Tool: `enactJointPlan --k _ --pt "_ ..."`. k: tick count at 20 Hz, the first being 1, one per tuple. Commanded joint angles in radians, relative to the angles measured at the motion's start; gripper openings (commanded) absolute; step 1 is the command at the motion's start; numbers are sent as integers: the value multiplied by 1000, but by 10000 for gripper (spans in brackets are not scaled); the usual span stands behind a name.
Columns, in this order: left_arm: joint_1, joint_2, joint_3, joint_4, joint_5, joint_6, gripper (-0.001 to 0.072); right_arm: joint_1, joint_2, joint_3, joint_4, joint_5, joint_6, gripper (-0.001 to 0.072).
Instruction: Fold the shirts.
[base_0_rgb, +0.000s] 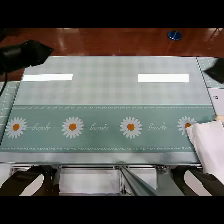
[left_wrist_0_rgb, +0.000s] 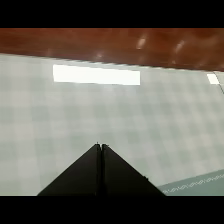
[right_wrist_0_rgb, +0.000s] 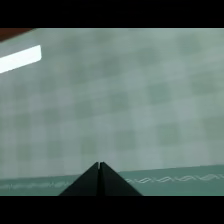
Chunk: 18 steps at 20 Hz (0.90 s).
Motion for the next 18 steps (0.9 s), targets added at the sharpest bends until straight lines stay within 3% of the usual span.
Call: enactJointPlan --k 1,2,4,7,11,18 --pt "-134 -47 -64 217 -14 -19 23 384 -197 29 -318 -15 94 21" --pt "-139 -85 -109 316 -16 -76 23 430 -254 11 -447 -13 200 21" --pt "-91 -164 -103 359 -32 -187 24 445 -339 5 -533 28 294 21" --pt "-63 -218 -85 360 -80 -140 24 438 -368 5 -530 57 303 22" --pt "-63 -230 -86 360 -120 -138 24 439 -365 5 -535 151 294 22" --pt "-64 -230 -86 360 -120 -138 24 439 -365 6 -535 152 294 22"
